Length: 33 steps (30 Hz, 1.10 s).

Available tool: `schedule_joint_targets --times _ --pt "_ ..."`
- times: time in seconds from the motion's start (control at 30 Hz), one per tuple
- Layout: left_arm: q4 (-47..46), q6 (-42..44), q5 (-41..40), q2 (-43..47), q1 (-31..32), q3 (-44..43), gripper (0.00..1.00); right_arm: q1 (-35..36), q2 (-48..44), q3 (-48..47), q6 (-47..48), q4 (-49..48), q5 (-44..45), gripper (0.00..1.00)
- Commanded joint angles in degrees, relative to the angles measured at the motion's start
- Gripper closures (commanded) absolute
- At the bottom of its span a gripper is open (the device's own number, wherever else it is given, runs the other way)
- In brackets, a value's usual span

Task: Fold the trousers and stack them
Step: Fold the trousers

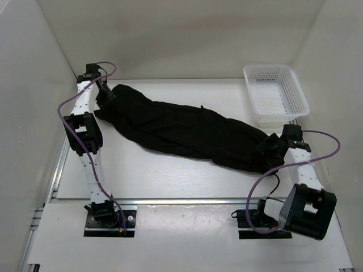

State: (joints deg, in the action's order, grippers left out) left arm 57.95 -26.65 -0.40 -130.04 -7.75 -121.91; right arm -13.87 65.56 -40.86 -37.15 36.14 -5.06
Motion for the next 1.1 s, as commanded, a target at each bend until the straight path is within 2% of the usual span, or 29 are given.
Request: schedule_joint_targets --times 0.0,0.03,0.07,0.13,0.17,0.23,0.47,0.63,0.67,0.73,0.77,0.8,0.9,1.07 --pt "-0.3 0.2 2.2 -2.6 -1.7 -4.3 0.59 -0.3 3.8 -2.7 -0.2 -4.8 -0.8 0.19" --pt "-0.3 0.2 2.7 -3.3 -1.7 -4.9 0.83 -0.3 6.0 -2.7 -1.5 -6.3 -1.4 0.25" --pt "-0.3 0.7 2.7 -4.0 -1.7 -5.5 0.9 -0.3 7.2 -3.3 -2.0 -6.3 -0.8 0.35" --pt "0.5 0.7 2.7 -3.3 -1.7 -6.1 0.9 -0.3 8.8 -3.9 -3.0 -7.0 0.8 0.61" --pt "0.5 0.7 2.1 -1.8 -1.7 -6.1 0.9 -0.3 9.4 -4.4 -3.0 -7.0 2.3 0.87" --pt "0.5 1.2 1.5 0.0 -2.3 -5.5 0.9 -0.3 9.4 -5.2 -3.0 -7.0 3.1 1.0" --pt "0.5 1.3 0.9 6.8 -4.2 -6.6 0.9 -0.3 4.7 -7.8 -1.9 -3.9 4.4 1.0" --pt "0.0 1.3 0.4 8.2 -4.7 -6.1 0.88 -0.3 3.4 -7.8 -1.9 -3.3 5.0 1.0" --pt "0.0 1.3 0.4 6.4 -4.7 -6.1 0.77 -0.3 3.4 -7.8 -1.4 -3.3 5.0 1.0" --pt "0.0 1.3 1.9 4.2 -4.7 -6.1 0.39 -0.3 3.4 -7.8 -1.4 -3.3 5.0 1.0" --pt "0.7 1.3 1.9 3.2 -4.7 -6.1 0.11 -0.3 3.4 -7.8 -1.4 -3.3 5.0 1.0" --pt "0.7 1.3 2.4 1.5 -4.7 -5.5 0.04 -0.3 3.4 -7.8 -1.4 -3.3 5.0 1.0" --pt "0.7 1.3 3.8 -1.0 -4.7 -5.4 0.01 -0.3 3.4 -7.3 -1.4 -3.3 5.0 1.0" --pt "0.7 0.7 3.8 -4.5 -4.1 -7.3 0.05 -0.3 4.0 -6.8 -1.4 -3.3 5.0 1.0"
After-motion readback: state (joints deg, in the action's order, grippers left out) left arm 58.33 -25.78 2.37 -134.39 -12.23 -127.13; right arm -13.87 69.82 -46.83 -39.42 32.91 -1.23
